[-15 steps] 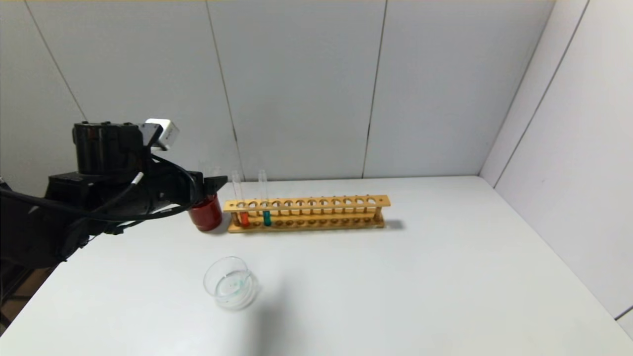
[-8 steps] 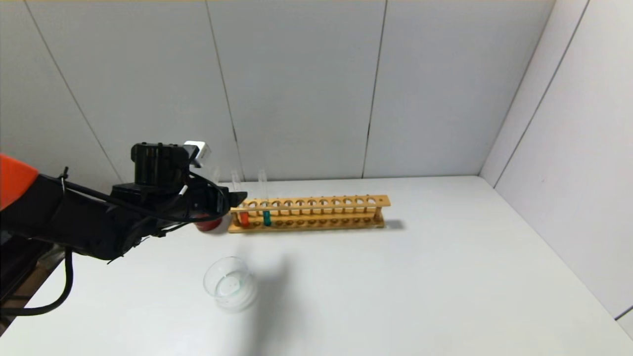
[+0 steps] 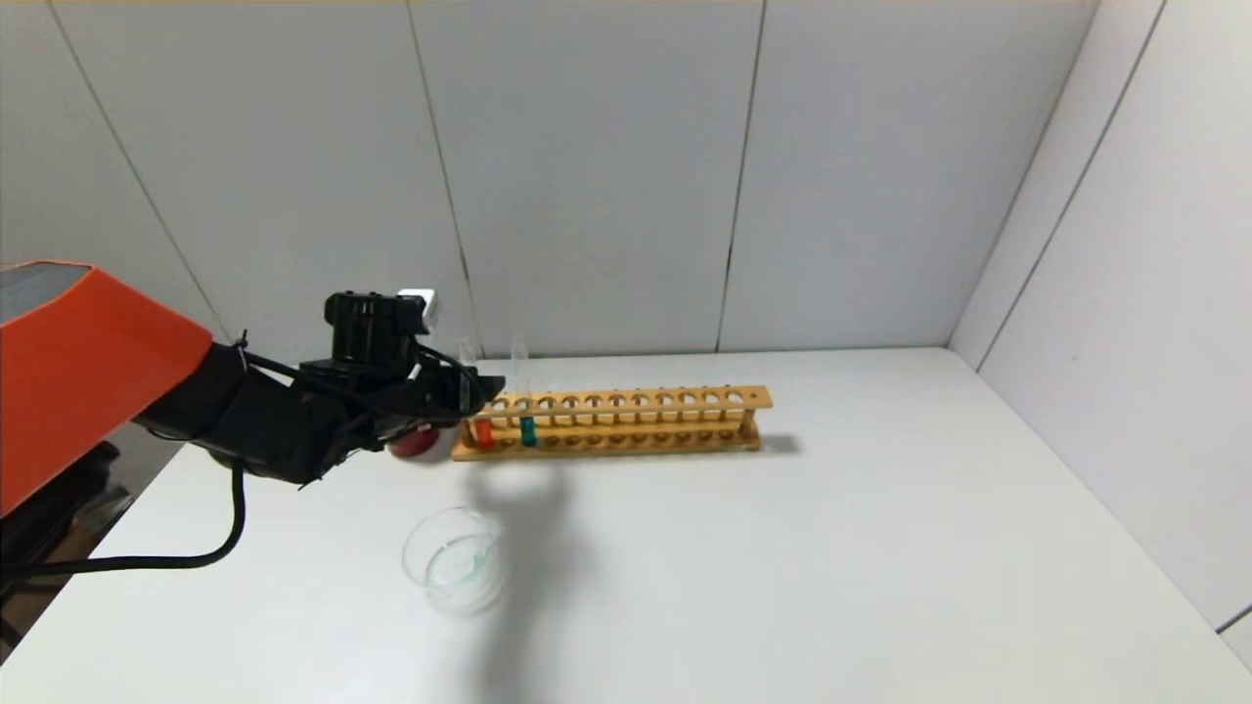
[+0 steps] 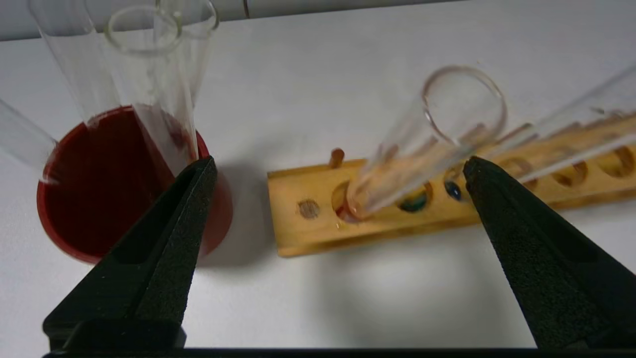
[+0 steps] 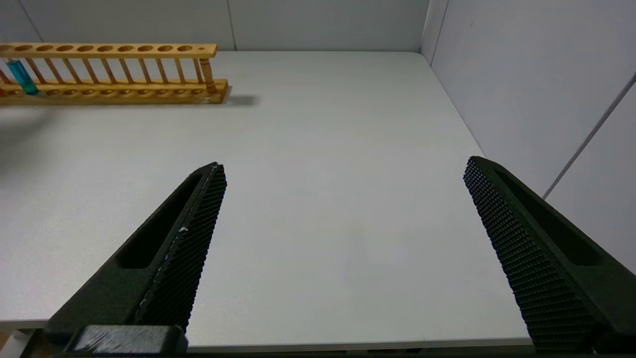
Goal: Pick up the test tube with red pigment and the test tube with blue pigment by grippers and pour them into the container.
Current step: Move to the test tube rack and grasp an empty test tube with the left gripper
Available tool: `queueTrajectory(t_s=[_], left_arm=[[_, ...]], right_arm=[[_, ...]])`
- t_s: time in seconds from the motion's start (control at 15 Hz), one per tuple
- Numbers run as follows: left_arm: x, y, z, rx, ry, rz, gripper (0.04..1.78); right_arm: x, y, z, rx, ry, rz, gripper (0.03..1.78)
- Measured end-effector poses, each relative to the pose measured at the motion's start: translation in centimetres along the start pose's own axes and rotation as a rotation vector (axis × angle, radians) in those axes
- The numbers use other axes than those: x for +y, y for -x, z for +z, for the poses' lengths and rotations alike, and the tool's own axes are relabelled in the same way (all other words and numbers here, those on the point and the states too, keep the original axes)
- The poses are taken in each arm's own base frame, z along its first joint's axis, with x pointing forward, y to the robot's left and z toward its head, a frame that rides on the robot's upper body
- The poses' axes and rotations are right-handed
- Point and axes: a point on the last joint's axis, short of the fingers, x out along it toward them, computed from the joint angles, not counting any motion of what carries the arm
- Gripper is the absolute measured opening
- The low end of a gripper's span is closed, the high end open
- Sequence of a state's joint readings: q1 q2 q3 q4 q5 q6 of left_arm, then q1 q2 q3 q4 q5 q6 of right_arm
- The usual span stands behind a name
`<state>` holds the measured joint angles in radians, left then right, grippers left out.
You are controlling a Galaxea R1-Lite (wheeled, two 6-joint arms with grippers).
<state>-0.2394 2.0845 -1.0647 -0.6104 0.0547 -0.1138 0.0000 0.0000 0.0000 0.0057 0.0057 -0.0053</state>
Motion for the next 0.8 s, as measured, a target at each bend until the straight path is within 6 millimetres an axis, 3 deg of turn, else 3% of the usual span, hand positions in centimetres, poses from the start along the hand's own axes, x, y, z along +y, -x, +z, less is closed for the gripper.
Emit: queueTrajectory(t_s=[0.53, 0.8], left_arm=[[-0.7, -2.2, -0.6, 0.007, -0.004, 0.002, 1.70], [-0.9, -2.2, -0.7, 0.007, -0.007, 0.017, 1.29]], right_arm=[[0.0, 0.0, 0.0, 0.000, 0.000, 0.000, 1.75], [0.0, 0.0, 0.0, 0.000, 0.000, 0.000, 1.75]])
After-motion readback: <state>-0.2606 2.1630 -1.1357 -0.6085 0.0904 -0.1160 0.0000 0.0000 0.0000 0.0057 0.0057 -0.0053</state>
